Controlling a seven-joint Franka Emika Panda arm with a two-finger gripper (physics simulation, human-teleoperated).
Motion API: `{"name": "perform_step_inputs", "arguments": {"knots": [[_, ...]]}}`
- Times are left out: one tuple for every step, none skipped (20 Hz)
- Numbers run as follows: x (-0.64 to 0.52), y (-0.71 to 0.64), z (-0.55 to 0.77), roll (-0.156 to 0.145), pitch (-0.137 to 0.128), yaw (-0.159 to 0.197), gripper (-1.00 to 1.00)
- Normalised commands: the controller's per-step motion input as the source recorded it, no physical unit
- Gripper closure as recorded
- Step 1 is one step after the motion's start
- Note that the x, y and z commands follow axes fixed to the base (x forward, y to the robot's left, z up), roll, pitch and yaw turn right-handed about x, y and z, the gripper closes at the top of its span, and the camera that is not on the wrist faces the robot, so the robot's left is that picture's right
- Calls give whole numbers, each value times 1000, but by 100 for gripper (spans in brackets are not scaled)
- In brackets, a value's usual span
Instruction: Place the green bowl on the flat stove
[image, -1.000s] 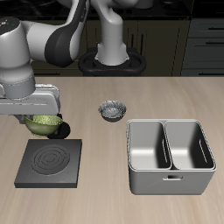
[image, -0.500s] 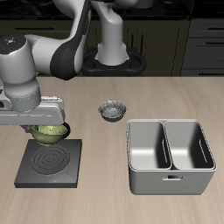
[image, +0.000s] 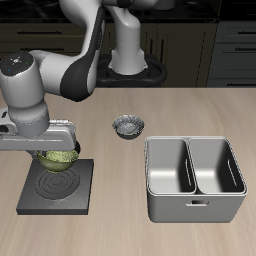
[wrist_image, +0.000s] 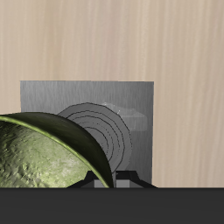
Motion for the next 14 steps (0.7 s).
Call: {"name": "perform_step_inputs", "arguments": {"knots": [[-5,-3,-172,9,21,4,100],[-17,-70,-147,-34,21,10,100],[-36,-23,-205,1,20,20,100],[-16,-39,-90,-16,17,-7,100],[-5,-2,-65,-4,6,-10,100],[24,-40,-171,-28,14,24,100],[-15,-9,-177,2,32,-25,100],[-59,-59,-104,-17,18,-7,100],[-57,-28,-223,-2,18,35,100],[34,-20,-273,-9,58,-37,100],[6,87,-361,-7,61,60,100],[-8,9,-92,-2,18,-9,100],[-30,11,-48,-4,7,0,100],[35,23,-165,-32,45,-25,100]]}}
